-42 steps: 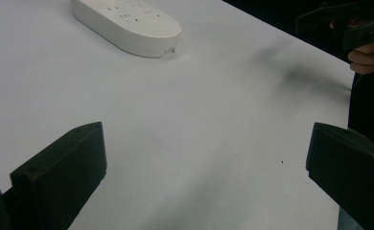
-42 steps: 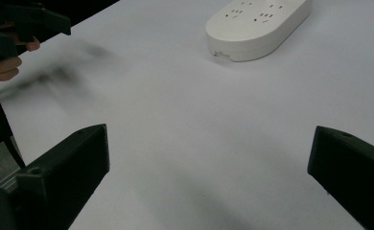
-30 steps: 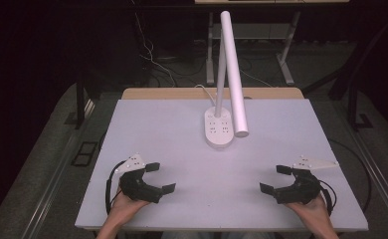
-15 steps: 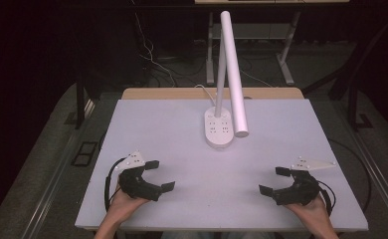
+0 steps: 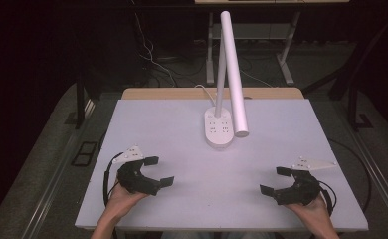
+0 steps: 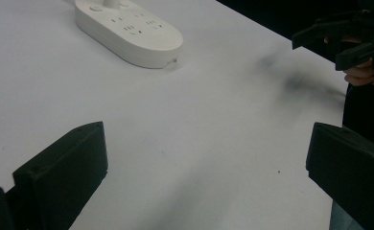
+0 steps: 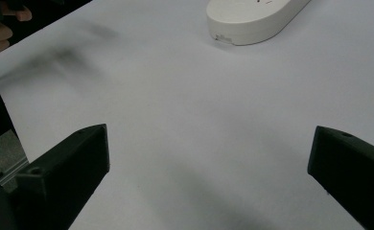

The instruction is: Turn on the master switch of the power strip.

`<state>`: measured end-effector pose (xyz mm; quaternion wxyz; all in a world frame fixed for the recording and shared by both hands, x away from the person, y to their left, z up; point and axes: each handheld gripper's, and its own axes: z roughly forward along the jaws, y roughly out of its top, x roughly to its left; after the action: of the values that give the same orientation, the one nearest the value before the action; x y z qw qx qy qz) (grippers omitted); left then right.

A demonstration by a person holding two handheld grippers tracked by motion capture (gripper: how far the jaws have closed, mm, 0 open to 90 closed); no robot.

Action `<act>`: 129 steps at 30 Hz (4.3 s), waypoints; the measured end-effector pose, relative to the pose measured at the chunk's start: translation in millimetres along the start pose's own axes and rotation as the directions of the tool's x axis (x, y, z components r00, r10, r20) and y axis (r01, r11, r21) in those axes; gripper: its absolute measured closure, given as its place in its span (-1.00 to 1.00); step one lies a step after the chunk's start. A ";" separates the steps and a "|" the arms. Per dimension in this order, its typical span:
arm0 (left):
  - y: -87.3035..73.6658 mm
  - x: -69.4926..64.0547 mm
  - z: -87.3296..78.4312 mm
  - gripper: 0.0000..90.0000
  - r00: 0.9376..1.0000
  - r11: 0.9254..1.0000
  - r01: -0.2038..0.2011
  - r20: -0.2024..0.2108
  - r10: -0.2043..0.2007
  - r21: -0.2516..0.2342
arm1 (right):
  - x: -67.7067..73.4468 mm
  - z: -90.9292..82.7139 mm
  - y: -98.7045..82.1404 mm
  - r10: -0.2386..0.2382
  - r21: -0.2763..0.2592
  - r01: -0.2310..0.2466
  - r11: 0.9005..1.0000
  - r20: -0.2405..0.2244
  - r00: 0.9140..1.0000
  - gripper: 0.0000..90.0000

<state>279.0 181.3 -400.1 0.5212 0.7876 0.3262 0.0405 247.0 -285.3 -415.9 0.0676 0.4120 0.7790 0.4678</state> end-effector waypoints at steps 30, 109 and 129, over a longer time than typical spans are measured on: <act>41.7 14.0 15.6 -1.00 0.999 0.997 -0.037 0.004 0.037 0.067 | -1.3 -1.0 -1.0 -0.003 -0.003 0.003 1.000 0.011 1.000 -1.00; 148.2 77.9 117.0 -0.94 0.998 0.982 -0.053 -0.017 0.057 0.182 | -2.8 -2.2 -2.4 0.002 -0.004 -0.002 1.000 0.009 1.000 -1.00; 161.3 96.5 152.4 -0.67 0.999 0.973 -0.019 -0.025 0.025 0.232 | -2.9 -1.2 -2.8 -0.008 0.003 0.008 1.000 0.001 1.000 -1.00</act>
<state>492.2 74.5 -359.2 0.4207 0.8459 0.3272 0.0189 246.7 -288.7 -418.2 0.0693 0.4092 0.7815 0.4659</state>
